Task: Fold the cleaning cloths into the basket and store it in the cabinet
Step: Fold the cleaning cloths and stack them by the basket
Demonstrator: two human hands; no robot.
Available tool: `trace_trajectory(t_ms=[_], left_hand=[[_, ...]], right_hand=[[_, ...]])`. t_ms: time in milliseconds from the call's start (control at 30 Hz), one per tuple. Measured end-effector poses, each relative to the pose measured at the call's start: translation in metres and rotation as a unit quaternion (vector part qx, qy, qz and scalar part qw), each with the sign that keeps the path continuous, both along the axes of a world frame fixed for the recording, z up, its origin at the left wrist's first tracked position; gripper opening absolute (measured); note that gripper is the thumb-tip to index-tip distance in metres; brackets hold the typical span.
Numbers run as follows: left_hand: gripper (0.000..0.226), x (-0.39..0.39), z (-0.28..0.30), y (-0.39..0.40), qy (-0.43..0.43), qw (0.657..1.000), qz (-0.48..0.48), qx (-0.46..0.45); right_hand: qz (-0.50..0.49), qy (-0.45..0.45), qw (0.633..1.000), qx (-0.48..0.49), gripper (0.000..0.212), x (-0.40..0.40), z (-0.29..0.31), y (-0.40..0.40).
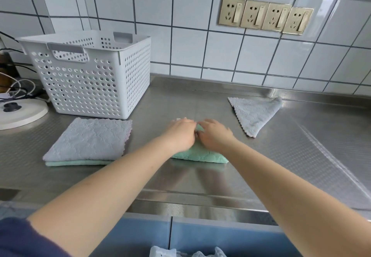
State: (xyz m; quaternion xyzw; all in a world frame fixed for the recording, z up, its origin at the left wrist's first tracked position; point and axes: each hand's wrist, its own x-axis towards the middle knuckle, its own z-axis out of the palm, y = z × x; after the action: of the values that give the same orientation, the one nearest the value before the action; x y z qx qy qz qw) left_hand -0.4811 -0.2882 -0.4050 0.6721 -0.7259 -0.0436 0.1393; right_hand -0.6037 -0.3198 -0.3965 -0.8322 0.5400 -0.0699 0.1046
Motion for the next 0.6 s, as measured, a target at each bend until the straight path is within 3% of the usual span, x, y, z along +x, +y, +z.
trace_trajectory(t_ms=[133,500,600], left_hand=[[0.047,0.004,-0.021,0.000,-0.028,0.997,0.005,0.066],[0.054,0.013,-0.025,0.004,-0.012,0.996,0.012,0.086],[0.059,0.017,-0.025,0.013,0.025,0.996,0.073,0.042]], right_hand=[[-0.021,0.014,1.000,0.018,0.043,0.000,-0.029,0.008],[-0.028,0.017,0.999,0.003,0.053,-0.019,-0.037,0.010],[-0.058,-0.050,0.997,0.004,0.056,-0.031,-0.028,0.006]])
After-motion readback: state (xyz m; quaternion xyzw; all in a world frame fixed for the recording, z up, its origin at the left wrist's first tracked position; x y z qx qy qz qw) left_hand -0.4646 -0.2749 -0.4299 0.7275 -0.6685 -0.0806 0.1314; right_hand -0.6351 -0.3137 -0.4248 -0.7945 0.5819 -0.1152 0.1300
